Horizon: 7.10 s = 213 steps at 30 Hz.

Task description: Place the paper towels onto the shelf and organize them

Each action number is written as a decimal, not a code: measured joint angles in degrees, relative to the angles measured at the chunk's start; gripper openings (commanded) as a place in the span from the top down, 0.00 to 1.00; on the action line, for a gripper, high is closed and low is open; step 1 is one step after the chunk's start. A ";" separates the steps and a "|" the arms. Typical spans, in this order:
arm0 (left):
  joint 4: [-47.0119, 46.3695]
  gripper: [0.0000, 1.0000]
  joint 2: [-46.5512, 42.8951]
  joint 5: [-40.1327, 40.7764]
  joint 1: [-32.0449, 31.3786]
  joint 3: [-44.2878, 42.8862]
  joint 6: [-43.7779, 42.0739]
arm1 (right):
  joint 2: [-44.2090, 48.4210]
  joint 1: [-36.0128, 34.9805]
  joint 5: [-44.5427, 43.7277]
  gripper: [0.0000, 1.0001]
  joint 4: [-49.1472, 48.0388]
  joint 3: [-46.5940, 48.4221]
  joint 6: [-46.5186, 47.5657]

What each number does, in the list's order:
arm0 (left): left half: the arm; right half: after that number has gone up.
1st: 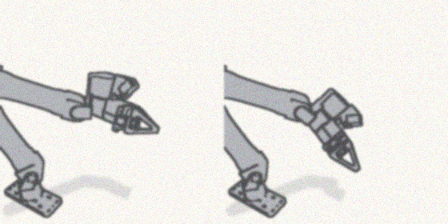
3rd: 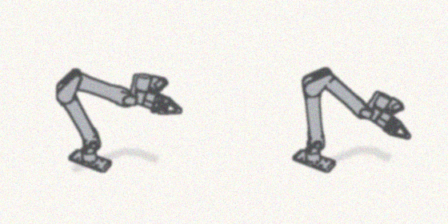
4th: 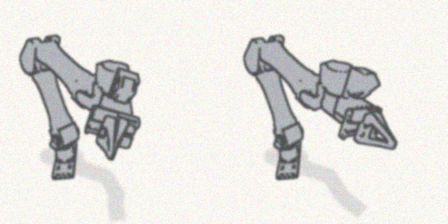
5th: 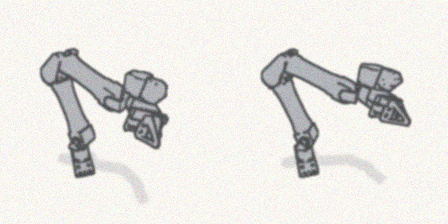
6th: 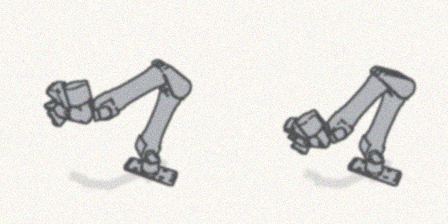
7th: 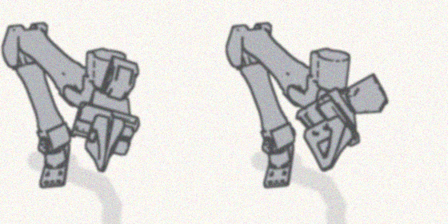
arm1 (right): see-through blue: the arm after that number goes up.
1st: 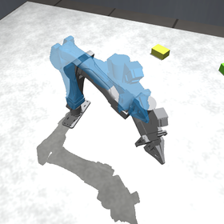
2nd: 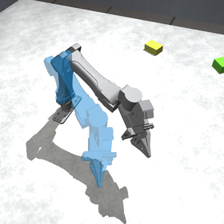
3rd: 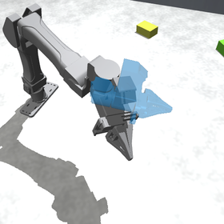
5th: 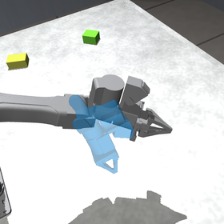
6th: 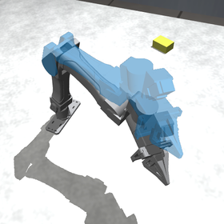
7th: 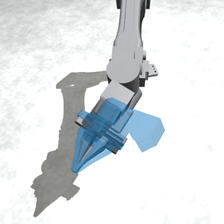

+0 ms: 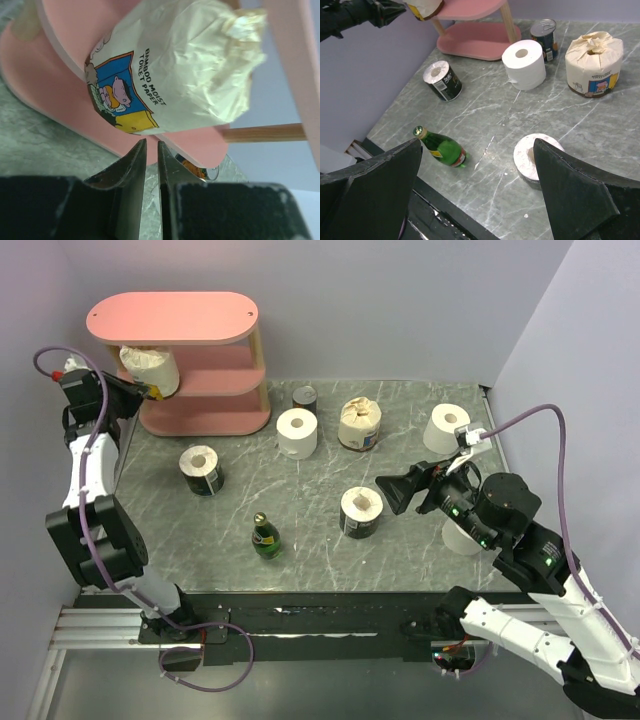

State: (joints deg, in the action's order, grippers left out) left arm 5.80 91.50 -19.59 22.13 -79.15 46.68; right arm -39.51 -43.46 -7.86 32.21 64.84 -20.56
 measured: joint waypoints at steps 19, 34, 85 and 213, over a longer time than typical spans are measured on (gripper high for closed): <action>-8.26 0.75 10.47 2.54 -0.87 -6.51 4.24 | -2.51 0.00 -0.04 0.00 -2.05 0.00 1.07; -9.51 0.67 16.46 4.74 -2.14 -11.69 5.29 | -5.27 0.00 0.00 0.01 -2.69 0.00 1.51; 13.84 0.04 -43.63 10.47 -19.71 29.99 -17.77 | -83.03 30.62 7.91 0.15 1.53 46.31 -4.11; 8.59 0.26 8.81 10.03 -49.24 10.47 -14.56 | -6.78 9.01 6.64 0.22 -9.94 -7.89 0.35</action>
State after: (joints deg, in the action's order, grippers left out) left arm 14.39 100.31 -9.56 -27.11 -68.69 32.12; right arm -46.28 -34.46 -1.21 22.26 56.95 -20.21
